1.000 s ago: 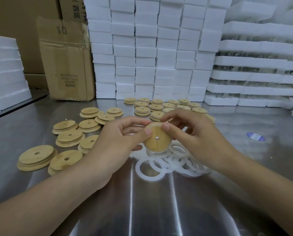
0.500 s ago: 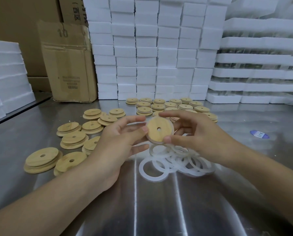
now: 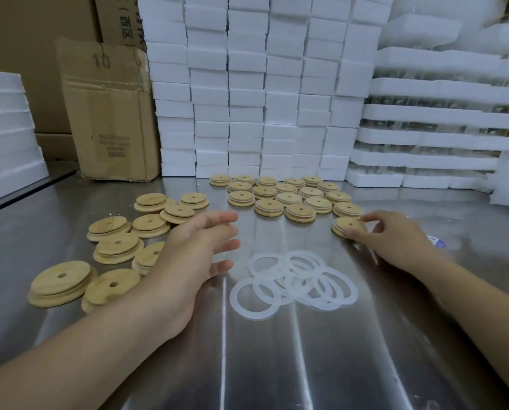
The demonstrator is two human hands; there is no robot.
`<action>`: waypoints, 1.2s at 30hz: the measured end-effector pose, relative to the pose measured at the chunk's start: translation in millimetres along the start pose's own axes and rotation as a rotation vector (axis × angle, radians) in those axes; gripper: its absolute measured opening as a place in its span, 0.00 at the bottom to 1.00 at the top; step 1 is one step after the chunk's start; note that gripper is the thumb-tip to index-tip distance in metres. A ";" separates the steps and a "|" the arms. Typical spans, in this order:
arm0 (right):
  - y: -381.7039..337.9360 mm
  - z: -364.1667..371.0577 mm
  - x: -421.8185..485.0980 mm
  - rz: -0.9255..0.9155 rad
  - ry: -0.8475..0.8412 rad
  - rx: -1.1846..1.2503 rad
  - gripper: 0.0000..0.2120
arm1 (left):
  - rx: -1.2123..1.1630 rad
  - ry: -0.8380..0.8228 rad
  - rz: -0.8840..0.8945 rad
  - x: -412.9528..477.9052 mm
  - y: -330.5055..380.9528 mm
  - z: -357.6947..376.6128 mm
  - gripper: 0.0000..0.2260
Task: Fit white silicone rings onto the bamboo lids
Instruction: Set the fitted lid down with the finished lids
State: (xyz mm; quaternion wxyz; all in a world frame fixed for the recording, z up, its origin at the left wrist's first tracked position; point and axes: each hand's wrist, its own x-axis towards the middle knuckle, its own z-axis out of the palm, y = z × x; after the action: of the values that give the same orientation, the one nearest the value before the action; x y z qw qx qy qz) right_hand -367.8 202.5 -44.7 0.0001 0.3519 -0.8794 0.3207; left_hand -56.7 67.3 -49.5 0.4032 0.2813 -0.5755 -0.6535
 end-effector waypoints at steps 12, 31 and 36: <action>-6.8 9.2 -3.5 -0.124 0.023 0.115 0.19 | 0.658 -0.025 0.339 5.9 13.0 -9.9 0.11; -51.7 25.1 -39.2 -0.521 -0.356 0.168 0.04 | 1.477 -0.234 0.045 1.2 45.3 -34.1 0.24; -55.9 26.6 -42.2 -0.517 -0.256 0.283 0.06 | 1.204 -0.325 0.042 0.0 48.0 -36.4 0.23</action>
State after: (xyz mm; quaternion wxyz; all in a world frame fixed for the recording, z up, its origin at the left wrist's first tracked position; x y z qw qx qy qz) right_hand -295.4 183.0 -43.9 -0.0778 0.5978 -0.7004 0.3823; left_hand -16.7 47.6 -9.1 0.0938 0.3449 -0.9024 -0.2408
